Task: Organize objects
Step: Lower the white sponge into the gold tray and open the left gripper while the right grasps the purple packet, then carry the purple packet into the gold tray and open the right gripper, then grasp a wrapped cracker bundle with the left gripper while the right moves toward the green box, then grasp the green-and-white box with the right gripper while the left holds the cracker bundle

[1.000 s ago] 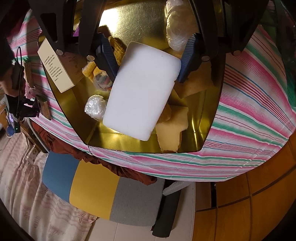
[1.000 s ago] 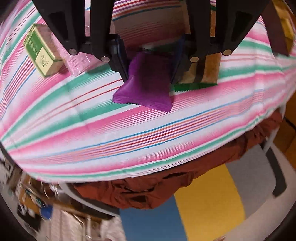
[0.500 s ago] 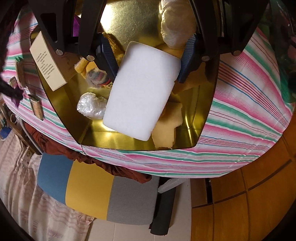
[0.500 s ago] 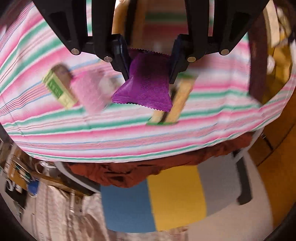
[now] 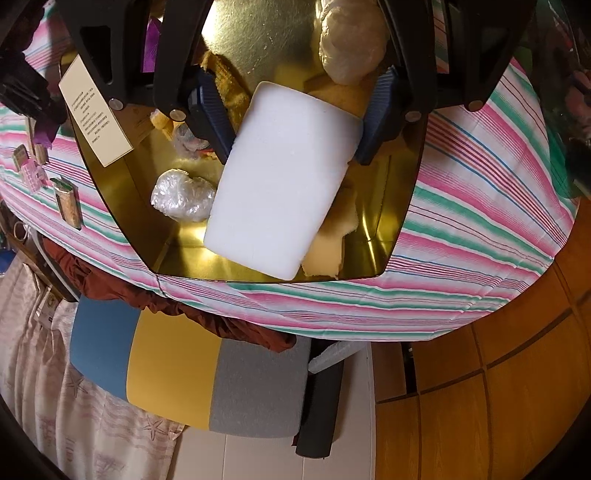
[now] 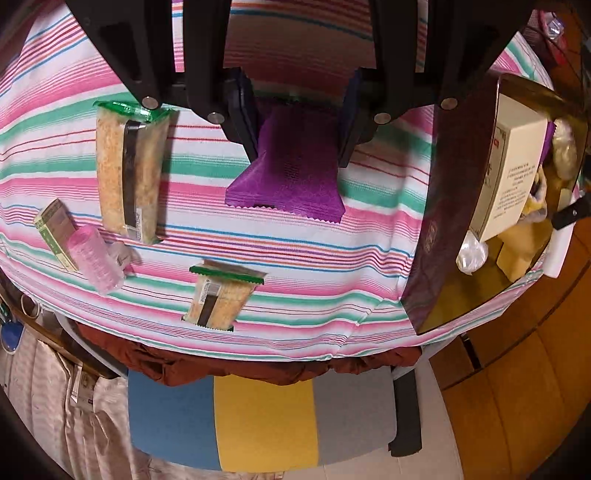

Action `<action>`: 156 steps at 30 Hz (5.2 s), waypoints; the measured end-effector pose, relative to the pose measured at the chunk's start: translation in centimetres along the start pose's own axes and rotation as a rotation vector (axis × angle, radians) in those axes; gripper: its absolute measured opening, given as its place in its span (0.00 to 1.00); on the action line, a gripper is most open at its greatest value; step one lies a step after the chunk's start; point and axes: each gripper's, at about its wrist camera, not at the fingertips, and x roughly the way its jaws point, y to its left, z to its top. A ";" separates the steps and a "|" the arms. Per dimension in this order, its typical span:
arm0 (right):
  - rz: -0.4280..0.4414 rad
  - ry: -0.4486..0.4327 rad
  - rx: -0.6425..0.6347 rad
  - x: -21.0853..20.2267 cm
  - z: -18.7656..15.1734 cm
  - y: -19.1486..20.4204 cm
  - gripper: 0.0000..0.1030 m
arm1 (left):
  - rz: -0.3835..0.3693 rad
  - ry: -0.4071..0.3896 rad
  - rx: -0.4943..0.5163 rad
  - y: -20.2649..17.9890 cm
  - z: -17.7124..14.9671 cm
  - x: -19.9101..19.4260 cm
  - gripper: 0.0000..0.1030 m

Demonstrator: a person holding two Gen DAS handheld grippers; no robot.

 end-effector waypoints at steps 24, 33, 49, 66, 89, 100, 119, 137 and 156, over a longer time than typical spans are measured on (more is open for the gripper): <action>-0.002 -0.008 0.025 0.1 -0.4 -0.1 0.37 | -0.056 -0.047 0.005 -0.1 -0.6 -4.2 0.80; 0.062 -0.086 0.012 -2.6 1.1 1.9 0.37 | -0.079 -0.042 0.008 0.7 -2.7 -6.3 0.80; 0.255 -0.127 -0.175 -4.6 3.8 12.0 0.37 | -0.053 -0.029 -0.017 2.1 -3.9 -6.9 0.80; 0.306 -0.068 -0.278 -0.4 6.1 19.2 0.52 | -0.003 -0.050 -0.041 4.0 -3.5 -7.9 0.85; -0.067 -0.075 0.209 -6.6 3.6 -7.2 0.53 | -0.264 -0.040 0.231 -9.8 0.4 -7.1 0.85; -0.206 -0.134 0.507 -8.7 4.1 -19.8 0.53 | -0.467 0.059 0.449 -23.4 0.0 -4.5 0.83; -0.124 -0.108 0.683 -6.7 2.7 -23.3 0.53 | -0.433 0.260 0.632 -40.4 -5.2 5.7 0.81; -0.285 0.207 0.232 -0.7 7.8 -21.9 0.53 | -0.487 0.184 0.607 -32.0 -7.3 2.8 0.48; -0.285 0.311 0.199 3.1 6.5 -22.2 0.30 | -0.498 0.108 0.604 -30.8 -8.2 2.3 0.48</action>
